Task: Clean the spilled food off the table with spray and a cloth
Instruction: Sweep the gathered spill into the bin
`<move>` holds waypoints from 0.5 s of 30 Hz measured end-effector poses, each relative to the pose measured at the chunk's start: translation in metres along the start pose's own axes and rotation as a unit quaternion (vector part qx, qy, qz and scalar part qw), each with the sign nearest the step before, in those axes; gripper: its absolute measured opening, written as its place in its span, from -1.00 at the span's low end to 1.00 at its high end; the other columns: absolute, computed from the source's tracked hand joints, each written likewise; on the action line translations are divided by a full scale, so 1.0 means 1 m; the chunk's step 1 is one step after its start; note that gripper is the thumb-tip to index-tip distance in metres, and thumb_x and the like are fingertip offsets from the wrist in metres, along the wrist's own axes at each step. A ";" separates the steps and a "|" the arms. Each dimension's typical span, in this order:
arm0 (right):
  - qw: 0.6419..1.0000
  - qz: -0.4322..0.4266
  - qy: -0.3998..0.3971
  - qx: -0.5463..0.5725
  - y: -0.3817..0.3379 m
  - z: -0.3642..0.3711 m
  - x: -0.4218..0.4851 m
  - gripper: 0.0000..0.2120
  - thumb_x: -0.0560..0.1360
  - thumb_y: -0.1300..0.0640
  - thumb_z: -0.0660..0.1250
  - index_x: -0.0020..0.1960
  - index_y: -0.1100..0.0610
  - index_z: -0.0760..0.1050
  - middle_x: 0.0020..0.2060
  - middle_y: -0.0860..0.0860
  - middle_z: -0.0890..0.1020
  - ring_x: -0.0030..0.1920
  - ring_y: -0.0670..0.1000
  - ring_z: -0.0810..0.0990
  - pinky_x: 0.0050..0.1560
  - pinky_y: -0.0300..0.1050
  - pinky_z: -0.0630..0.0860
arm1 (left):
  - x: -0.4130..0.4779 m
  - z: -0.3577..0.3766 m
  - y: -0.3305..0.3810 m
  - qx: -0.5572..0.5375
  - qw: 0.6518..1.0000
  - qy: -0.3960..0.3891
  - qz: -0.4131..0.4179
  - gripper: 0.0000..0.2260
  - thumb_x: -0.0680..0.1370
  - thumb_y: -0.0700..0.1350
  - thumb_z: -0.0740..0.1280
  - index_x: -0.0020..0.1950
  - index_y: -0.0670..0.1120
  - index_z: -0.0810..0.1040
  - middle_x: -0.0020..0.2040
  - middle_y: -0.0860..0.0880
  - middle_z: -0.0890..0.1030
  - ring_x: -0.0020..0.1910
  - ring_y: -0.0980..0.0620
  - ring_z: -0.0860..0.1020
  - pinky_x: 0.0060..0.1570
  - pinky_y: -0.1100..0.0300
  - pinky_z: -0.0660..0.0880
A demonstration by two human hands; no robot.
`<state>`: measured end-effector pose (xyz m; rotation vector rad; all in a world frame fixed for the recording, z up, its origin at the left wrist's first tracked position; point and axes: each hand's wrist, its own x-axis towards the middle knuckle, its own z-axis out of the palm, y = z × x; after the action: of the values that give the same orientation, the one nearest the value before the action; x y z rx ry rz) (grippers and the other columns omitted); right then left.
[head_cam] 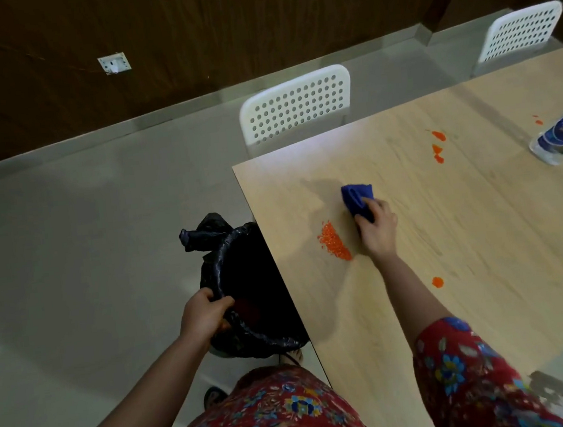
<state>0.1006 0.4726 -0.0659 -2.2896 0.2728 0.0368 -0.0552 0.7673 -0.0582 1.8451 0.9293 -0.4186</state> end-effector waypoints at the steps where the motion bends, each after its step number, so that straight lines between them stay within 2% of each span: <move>1: 1.000 0.011 -0.013 -0.026 -0.002 -0.004 0.012 -0.60 0.54 0.21 0.26 0.38 0.10 0.43 0.33 0.08 0.42 0.30 0.20 0.30 0.28 -0.05 0.21 | -0.001 0.000 0.000 0.000 1.000 0.000 0.001 -0.86 0.51 -0.21 0.38 -0.12 -0.21 0.42 -0.25 -0.18 0.50 -0.41 -0.13 0.52 -0.36 0.09 0.43; 3: 0.991 0.002 -0.084 -0.101 -0.008 -0.007 0.030 -0.58 0.54 0.17 0.24 0.40 0.02 0.41 0.37 0.02 0.40 0.32 0.17 0.29 0.28 0.03 0.24 | -0.002 0.000 -0.001 -0.002 1.000 0.000 0.002 -0.84 0.51 -0.22 0.38 -0.15 -0.20 0.40 -0.28 -0.19 0.49 -0.42 -0.13 0.52 -0.40 0.11 0.42; 5: 0.975 -0.052 -0.161 -0.141 -0.016 -0.003 0.035 -0.59 0.54 0.15 0.25 0.38 -0.01 0.42 0.38 0.00 0.39 0.31 0.15 0.30 0.29 0.08 0.26 | -0.004 -0.001 -0.001 0.002 1.000 0.002 0.007 -0.78 0.51 -0.23 0.38 -0.21 -0.17 0.35 -0.34 -0.19 0.45 -0.44 -0.14 0.50 -0.42 0.12 0.38; 8: 0.945 -0.140 -0.259 -0.142 -0.023 0.005 0.018 -0.61 0.54 0.19 0.27 0.34 -0.03 0.46 0.35 -0.02 0.41 0.26 0.13 0.32 0.29 0.09 0.26 | -0.007 -0.002 -0.001 -0.005 1.000 0.007 0.008 -0.75 0.51 -0.24 0.38 -0.25 -0.16 0.33 -0.34 -0.17 0.43 -0.44 -0.13 0.49 -0.45 0.14 0.37; 10: 0.930 -0.166 -0.298 -0.136 -0.021 0.010 0.003 -0.63 0.54 0.20 0.27 0.32 -0.01 0.48 0.33 -0.02 0.42 0.22 0.13 0.34 0.28 0.09 0.27 | -0.010 -0.002 0.000 -0.012 1.000 0.008 0.008 -0.76 0.51 -0.24 0.38 -0.24 -0.16 0.34 -0.32 -0.18 0.44 -0.42 -0.14 0.49 -0.44 0.14 0.39; 12: 0.937 -0.162 -0.299 -0.083 -0.018 0.010 -0.012 -0.65 0.50 0.22 0.29 0.28 0.03 0.53 0.27 0.00 0.46 0.21 0.13 0.37 0.29 0.06 0.29 | -0.012 -0.002 0.000 -0.010 1.000 0.010 0.012 -0.78 0.51 -0.22 0.38 -0.23 -0.17 0.36 -0.30 -0.18 0.47 -0.41 -0.14 0.49 -0.40 0.12 0.41; 13: 0.953 -0.140 -0.268 -0.030 -0.015 0.007 -0.016 -0.64 0.47 0.25 0.31 0.25 0.06 0.55 0.22 0.01 0.47 0.21 0.13 0.39 0.29 0.01 0.30 | -0.014 -0.002 0.000 -0.007 1.000 0.009 0.015 -0.79 0.51 -0.21 0.38 -0.22 -0.18 0.37 -0.29 -0.18 0.48 -0.42 -0.13 0.49 -0.39 0.11 0.41; 15: 0.985 -0.044 -0.154 0.057 -0.007 -0.003 -0.023 -0.62 0.46 0.32 0.32 0.26 0.14 0.55 0.19 0.05 0.47 0.25 0.13 0.41 0.28 -0.11 0.29 | -0.017 -0.003 -0.003 -0.004 1.000 0.007 0.015 -0.80 0.52 -0.20 0.38 -0.21 -0.18 0.39 -0.29 -0.18 0.49 -0.43 -0.11 0.48 -0.37 0.10 0.40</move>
<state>0.0797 0.4787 -0.0559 -2.1429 0.0121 0.3185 -0.0683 0.7634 -0.0482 1.8550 0.9094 -0.3838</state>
